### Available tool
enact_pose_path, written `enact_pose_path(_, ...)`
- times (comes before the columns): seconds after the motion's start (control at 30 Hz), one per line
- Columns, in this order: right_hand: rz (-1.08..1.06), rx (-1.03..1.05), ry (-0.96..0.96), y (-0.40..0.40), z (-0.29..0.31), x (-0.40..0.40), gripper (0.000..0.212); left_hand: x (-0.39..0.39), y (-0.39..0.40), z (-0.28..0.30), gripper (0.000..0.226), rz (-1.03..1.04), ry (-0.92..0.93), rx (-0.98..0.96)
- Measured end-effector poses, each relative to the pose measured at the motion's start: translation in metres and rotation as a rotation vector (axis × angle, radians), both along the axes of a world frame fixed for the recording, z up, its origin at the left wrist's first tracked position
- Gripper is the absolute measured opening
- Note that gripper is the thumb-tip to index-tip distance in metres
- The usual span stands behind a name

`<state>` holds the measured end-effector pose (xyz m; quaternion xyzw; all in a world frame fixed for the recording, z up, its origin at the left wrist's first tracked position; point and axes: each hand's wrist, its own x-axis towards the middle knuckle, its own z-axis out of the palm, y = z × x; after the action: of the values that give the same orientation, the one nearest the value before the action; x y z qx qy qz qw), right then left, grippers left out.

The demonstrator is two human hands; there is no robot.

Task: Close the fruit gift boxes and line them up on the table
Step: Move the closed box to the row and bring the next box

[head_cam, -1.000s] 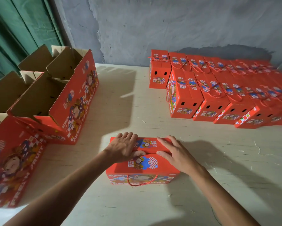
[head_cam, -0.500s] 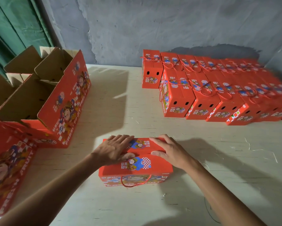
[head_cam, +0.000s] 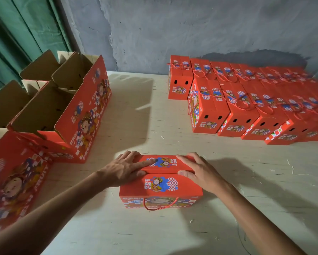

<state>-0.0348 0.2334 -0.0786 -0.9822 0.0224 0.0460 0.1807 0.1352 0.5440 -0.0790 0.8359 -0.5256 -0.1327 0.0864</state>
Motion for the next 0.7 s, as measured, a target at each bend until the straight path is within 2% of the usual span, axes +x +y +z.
enact_pose_path(0.1, 0.001, 0.009, -0.029, 0.004, -0.003, -0.004, 0.066, -0.005, -0.001, 0.002, 0.05, 0.022, 0.046, -0.023)
enact_pose_path(0.2, 0.03, 0.008, -0.092, 0.009, -0.005, -0.007, 0.06, -0.013, 0.002, -0.002, 0.045, 0.077, 0.123, -0.209)
enact_pose_path(0.27, 0.047, -0.044, -0.097, 0.011, -0.005, -0.007, 0.06, -0.016, 0.004, -0.005, 0.044, 0.069, 0.123, -0.26)
enact_pose_path(0.43, 0.04, -0.171, -0.041, 0.013, -0.004, -0.008, 0.061, -0.008, 0.012, -0.001, 0.059, -0.04, 0.111, -0.032)
enact_pose_path(0.7, 0.052, -0.136, -0.112, 0.013, -0.001, -0.016, 0.07, -0.009, 0.021, 0.001, 0.07, -0.054, 0.089, 0.098)
